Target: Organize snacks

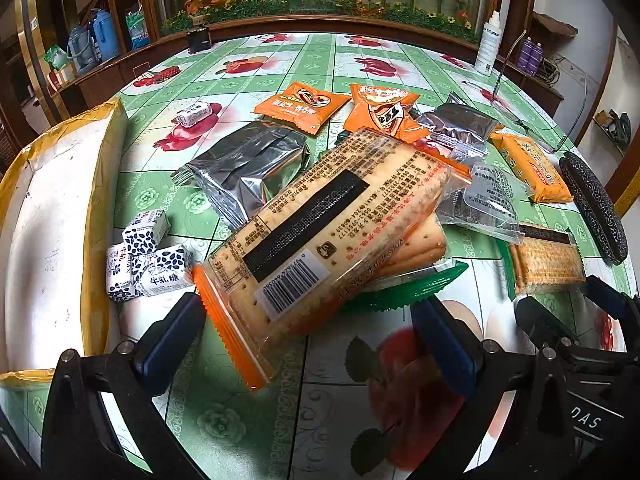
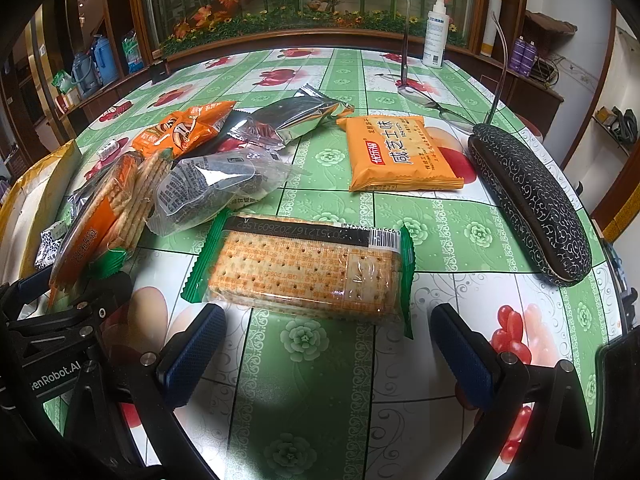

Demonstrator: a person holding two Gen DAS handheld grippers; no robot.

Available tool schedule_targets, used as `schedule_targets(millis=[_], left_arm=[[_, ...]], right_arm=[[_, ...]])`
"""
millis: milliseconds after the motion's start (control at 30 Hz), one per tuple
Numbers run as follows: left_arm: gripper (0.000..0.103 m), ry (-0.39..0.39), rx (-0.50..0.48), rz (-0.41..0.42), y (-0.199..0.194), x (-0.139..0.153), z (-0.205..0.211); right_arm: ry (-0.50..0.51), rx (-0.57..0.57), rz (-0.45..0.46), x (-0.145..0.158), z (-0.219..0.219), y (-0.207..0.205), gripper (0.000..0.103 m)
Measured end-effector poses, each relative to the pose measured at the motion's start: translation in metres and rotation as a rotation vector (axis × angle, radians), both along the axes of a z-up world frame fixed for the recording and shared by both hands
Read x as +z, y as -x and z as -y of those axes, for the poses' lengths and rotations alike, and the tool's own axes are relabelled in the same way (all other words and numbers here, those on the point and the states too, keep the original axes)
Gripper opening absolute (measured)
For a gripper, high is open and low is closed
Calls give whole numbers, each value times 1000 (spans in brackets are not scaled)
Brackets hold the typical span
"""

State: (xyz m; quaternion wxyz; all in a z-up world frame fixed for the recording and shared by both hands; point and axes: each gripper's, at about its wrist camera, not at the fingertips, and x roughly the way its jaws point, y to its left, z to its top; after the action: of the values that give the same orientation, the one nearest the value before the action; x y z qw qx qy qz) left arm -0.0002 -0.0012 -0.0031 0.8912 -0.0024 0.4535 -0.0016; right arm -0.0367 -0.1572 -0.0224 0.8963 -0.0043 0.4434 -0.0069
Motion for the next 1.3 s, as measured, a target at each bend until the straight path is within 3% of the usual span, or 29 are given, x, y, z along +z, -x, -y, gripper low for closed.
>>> schedule_targets(millis=[600, 867, 1133, 1300], left_arm=[[103, 0, 0, 0, 0, 0, 0], [103, 0, 0, 0, 0, 0, 0], [103, -2, 39, -6, 3, 1, 3], [103, -3, -13, -51, 5, 3, 2]], right_arm=[[1, 3, 0, 0, 0, 0, 103], [5, 139, -10, 0, 1, -5, 103], [7, 164, -10, 0, -4, -3, 103], [7, 164, -10, 0, -4, -3, 103]])
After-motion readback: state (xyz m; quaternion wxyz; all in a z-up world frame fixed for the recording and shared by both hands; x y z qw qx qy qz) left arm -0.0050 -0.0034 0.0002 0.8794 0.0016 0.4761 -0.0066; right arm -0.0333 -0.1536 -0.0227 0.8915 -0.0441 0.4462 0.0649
